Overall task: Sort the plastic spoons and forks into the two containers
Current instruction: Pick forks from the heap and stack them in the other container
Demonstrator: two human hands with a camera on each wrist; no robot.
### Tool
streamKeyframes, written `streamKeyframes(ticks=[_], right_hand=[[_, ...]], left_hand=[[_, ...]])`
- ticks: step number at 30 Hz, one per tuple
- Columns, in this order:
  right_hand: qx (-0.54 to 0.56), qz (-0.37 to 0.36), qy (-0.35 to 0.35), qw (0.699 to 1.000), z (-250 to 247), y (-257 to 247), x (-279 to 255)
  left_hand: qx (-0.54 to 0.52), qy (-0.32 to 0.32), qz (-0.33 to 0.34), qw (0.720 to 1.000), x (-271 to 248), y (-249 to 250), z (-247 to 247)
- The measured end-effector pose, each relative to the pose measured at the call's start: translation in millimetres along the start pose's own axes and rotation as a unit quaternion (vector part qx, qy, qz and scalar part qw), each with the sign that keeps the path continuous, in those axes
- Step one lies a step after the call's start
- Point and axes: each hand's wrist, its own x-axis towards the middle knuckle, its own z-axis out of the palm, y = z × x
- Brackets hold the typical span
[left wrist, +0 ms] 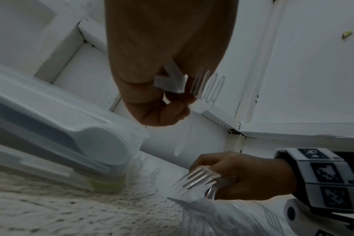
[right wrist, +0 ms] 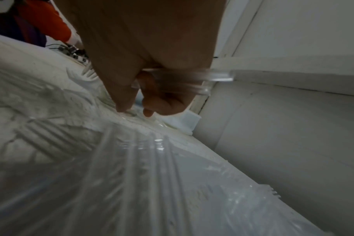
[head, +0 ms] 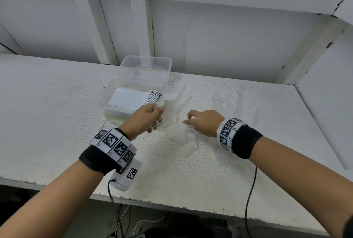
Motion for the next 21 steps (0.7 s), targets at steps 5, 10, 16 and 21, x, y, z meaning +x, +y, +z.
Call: streamKeyframes(ticks=[5,10,16,21], right_hand=[[-0.028,-0.029,-0.029,0.999,1,-8,17],[0.001,-0.028,0.028,0.999,-1,-7,9],[0.109,-0.007,0.244,0.964,-13,5,-23],[0.24,0.11,0.31,0.913,-30,-14,-39]], left_hand=[[-0.003,-0.013,-0.018,1.0,-7,-9,-5],[-0.052,0.015,-0.022,0.998,-12,-17,-9],[-0.118,0.071,-0.015,0.99,-11,-17,-13],[-0.114,0.04,-0.023,0.992,-7,-10,1]])
